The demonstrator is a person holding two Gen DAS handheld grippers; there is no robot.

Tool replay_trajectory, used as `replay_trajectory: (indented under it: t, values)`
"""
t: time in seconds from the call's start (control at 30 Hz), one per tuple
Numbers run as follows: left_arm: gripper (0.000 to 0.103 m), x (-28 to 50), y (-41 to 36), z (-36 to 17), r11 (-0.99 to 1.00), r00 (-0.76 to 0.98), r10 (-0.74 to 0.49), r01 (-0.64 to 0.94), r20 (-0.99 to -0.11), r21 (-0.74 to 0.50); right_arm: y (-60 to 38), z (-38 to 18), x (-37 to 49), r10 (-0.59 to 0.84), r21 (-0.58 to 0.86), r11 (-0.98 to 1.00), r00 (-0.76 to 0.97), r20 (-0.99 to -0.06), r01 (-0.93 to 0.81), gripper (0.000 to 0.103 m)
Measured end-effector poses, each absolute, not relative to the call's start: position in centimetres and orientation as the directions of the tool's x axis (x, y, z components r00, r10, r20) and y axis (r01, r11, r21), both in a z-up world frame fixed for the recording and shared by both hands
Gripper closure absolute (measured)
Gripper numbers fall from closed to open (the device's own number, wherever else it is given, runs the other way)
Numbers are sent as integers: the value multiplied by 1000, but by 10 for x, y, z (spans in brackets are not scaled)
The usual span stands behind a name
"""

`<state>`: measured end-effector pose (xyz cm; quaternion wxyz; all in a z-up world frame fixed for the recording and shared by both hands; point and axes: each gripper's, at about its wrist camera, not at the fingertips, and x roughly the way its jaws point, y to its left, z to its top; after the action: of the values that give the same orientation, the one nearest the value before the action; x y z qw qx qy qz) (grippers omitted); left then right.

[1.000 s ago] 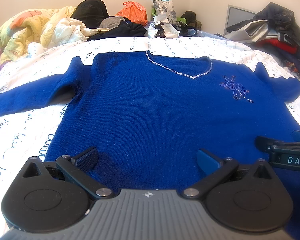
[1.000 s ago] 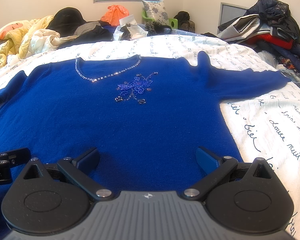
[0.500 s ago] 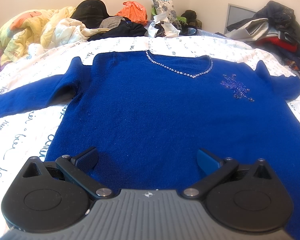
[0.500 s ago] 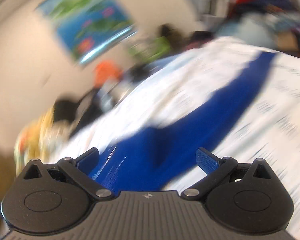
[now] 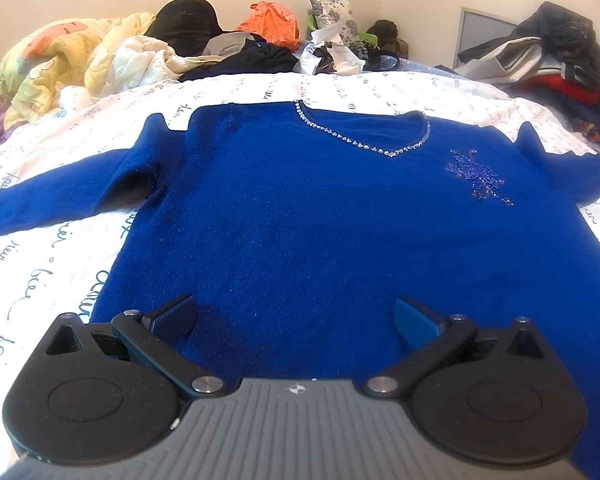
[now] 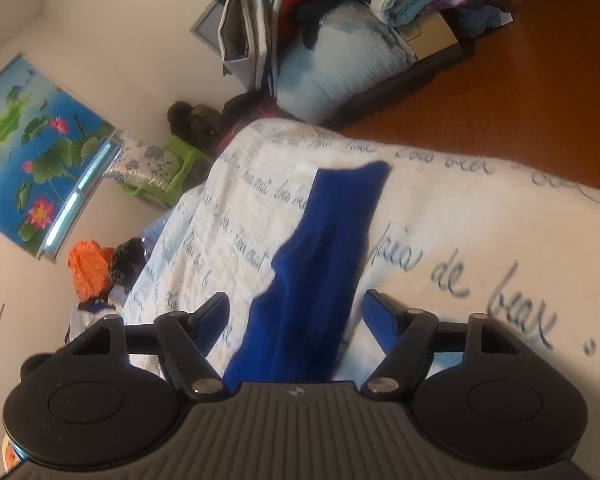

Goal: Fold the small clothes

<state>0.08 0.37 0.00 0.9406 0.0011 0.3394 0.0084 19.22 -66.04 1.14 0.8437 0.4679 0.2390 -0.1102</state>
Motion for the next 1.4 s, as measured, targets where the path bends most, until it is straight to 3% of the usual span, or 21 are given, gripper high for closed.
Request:
replay_trajectory:
  t: [0.07, 0.13, 0.3, 0.37, 0.5, 0.7, 0.77, 0.8, 0.83, 1.0, 1.17, 1.27, 1.33, 1.4]
  values:
    - [0, 1, 3, 0, 1000, 770, 19, -18, -638, 8, -668, 6, 196, 38, 763, 499, 869, -493, 411, 49]
    - [0, 2, 3, 0, 1000, 770, 20, -19, -638, 8, -676, -1, 196, 38, 789, 446, 872, -487, 422, 71]
    - [0, 2, 3, 0, 1000, 770, 20, -20, -638, 8, -680, -9, 194, 19, 787, 424, 865, -502, 448, 98]
    - [0, 2, 3, 0, 1000, 770, 20, -19, -638, 8, -673, 1, 189, -25, 761, 461, 864, -503, 456, 99]
    - [0, 2, 3, 0, 1000, 770, 20, -20, -638, 8, -629, 46, 180, 0, 748, 582, 920, -393, 319, 99]
    - [0, 2, 3, 0, 1000, 770, 19, -19, -637, 7, -421, 127, 163, 432, 681, 705, 881, -190, -199, 98]
    - [0, 2, 2, 0, 1000, 770, 16, -15, -637, 6, -336, 122, 155, 585, 672, 667, 785, -204, -322, 84]
    - [0, 2, 2, 0, 1000, 771, 14, -13, -637, 5, -300, 114, 152, 649, 671, 651, 718, -250, -355, 43]
    - [0, 2, 2, 1, 1000, 770, 11, -9, -638, 5, -270, 104, 147, 682, 666, 652, 665, -305, -362, 10]
    - [0, 1, 9, 10, 998, 748, -53, 51, -662, -22, -246, 73, 86, 648, 615, 707, 670, -363, -350, 10]
    - [0, 54, 24, 45, 958, 733, -240, 73, -637, -278, -280, 52, 38, 472, 453, 849, 776, -418, -272, 10]
    - [10, 118, 26, 54, 930, 730, -263, 18, -631, -367, -291, 32, 34, 426, 479, 856, 792, -437, -196, 10]
    - [31, 158, 21, 48, 939, 711, -223, -28, -667, -343, -294, 30, 34, 432, 496, 846, 800, -416, -198, 10]
    - [44, 189, 14, 37, 953, 657, -187, -60, -730, -297, -293, 28, 36, 429, 497, 847, 793, -433, -187, 10]
